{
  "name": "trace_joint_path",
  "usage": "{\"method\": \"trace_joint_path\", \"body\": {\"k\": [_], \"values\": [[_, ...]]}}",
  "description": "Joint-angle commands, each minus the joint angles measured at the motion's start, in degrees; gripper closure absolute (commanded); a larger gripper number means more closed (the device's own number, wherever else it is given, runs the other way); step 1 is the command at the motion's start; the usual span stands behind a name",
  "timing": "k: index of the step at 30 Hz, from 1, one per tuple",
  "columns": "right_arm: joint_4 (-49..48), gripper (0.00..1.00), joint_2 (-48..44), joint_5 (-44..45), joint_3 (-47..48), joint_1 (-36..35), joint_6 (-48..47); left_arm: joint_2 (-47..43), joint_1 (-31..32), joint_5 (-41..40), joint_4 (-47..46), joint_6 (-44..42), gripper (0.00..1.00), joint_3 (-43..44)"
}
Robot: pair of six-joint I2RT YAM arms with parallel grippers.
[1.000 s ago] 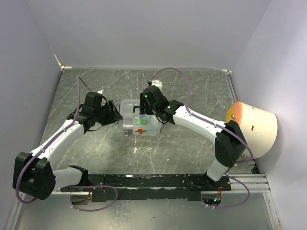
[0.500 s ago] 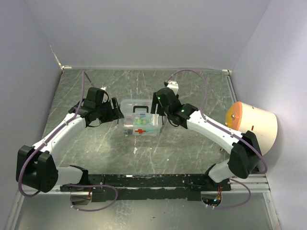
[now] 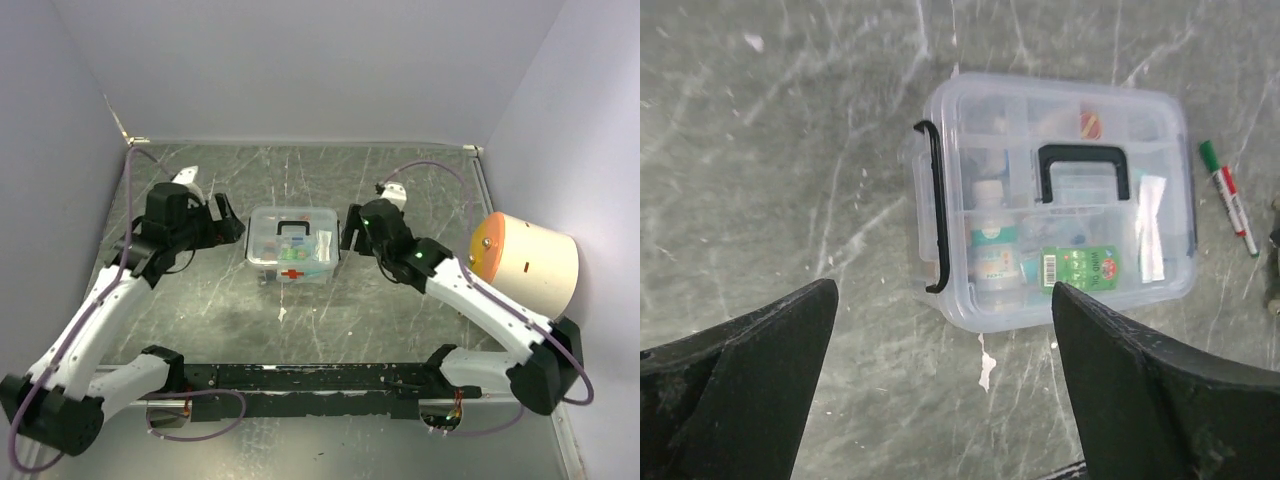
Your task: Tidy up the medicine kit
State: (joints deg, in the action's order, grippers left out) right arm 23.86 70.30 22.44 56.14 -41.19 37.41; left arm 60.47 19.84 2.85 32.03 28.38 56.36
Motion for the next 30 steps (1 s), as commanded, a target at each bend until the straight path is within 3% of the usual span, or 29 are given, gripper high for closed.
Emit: {"method": "trace_joint_path", "body": {"k": [1,3,4,10,16,30], "values": [[4.2,0.24,-9.2,4.9,0.0,0.2,-3.4,-8.2,0.4,-5.9,3.2,-3.6,0.0,4.1],[5.5,0.03,-15.1,6.6,-0.3,0.1,-4.8,-11.8,0.4,-7.4,4.7,-5.1,0.0,5.5],[5.7,0.0,-18.1,7.6,-0.8,0.1,-5.4,-14.0,0.4,-8.3,5.6,-6.0,0.0,6.2],[11.6,0.0,-31.2,14.0,2.0,0.1,-7.0,-22.4,0.4,-13.3,8.9,-8.3,0.0,9.4],[22.3,0.0,-32.4,20.6,8.5,0.1,-6.7,-26.9,0.4,-16.8,12.8,-8.9,0.0,13.2],[27.2,0.0,-36.4,23.2,15.6,0.1,-12.0,-32.8,0.4,-19.5,19.2,-8.0,0.0,17.2]]}}
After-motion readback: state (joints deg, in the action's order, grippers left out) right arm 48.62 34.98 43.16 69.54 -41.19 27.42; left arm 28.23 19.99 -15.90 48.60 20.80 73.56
